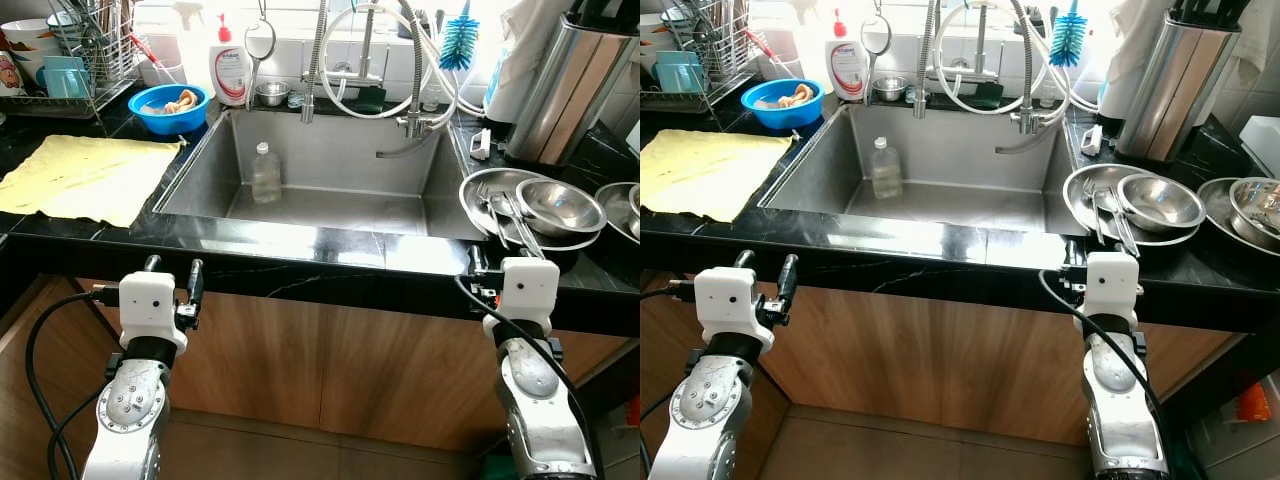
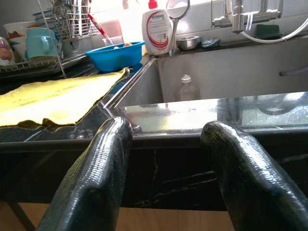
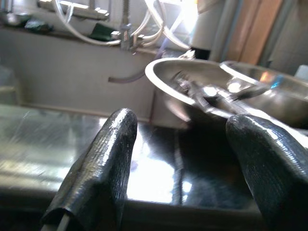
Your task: Kitchen organization
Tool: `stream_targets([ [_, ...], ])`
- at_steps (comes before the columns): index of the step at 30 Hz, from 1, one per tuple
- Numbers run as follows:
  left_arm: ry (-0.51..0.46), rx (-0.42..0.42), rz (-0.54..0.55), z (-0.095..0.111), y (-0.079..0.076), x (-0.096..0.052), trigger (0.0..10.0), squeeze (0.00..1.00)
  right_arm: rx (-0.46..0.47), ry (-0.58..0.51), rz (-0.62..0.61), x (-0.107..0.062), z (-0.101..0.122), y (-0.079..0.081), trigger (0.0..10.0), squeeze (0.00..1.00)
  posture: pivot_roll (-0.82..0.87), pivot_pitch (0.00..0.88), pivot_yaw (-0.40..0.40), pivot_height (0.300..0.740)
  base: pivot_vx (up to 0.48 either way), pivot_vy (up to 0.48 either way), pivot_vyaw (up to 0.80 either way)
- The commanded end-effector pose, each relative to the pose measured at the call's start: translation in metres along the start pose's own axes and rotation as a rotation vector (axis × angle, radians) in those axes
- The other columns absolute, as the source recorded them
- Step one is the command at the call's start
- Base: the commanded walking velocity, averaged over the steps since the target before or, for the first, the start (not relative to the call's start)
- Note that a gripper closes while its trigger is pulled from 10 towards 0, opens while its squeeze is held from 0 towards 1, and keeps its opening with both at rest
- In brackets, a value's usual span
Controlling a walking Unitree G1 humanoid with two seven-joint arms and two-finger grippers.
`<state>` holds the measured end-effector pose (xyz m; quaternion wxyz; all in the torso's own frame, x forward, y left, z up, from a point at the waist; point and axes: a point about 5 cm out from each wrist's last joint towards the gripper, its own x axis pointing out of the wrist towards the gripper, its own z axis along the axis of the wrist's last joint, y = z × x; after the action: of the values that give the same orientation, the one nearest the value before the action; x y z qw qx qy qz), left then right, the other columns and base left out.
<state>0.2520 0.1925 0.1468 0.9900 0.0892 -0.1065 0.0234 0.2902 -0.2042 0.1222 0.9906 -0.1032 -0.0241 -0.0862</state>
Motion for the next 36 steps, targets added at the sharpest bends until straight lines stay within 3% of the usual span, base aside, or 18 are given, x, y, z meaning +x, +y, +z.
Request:
stream_targets([
  [1, 0.005, 0.013, -0.014, -0.001, -0.002, 0.001, 10.0, 0.0, -0.002, 0.03, 0.015, 0.0, -0.005, 0.002, 10.0, 0.0, -0.06, 0.0, -0.008, 0.74, 0.0, 0.0, 0.0],
  [18, 0.003, 0.026, -0.021, -0.001, -0.004, 0.0, 10.0, 0.0, 0.026, -0.036, -0.042, 0.005, 0.005, -0.003, 10.0, 0.0, -0.06, 0.0, -0.011, 0.74, 0.0, 0.0, 0.0],
  [27, 0.001, 0.03, -0.022, -0.001, -0.004, 0.0, 10.0, 0.0, 0.083, -0.025, -0.038, 0.007, 0.005, 0.002, 10.0, 0.0, -0.06, 0.0, -0.012, 0.74, 0.0, 0.0, 0.0],
  [36, 0.0, 0.03, -0.023, -0.001, -0.005, 0.0, 10.0, 0.0, 0.083, 0.003, -0.061, 0.009, 0.001, 0.001, 10.0, 0.0, -0.05, 0.0, -0.014, 0.74, 0.0, 0.0, 0.0],
])
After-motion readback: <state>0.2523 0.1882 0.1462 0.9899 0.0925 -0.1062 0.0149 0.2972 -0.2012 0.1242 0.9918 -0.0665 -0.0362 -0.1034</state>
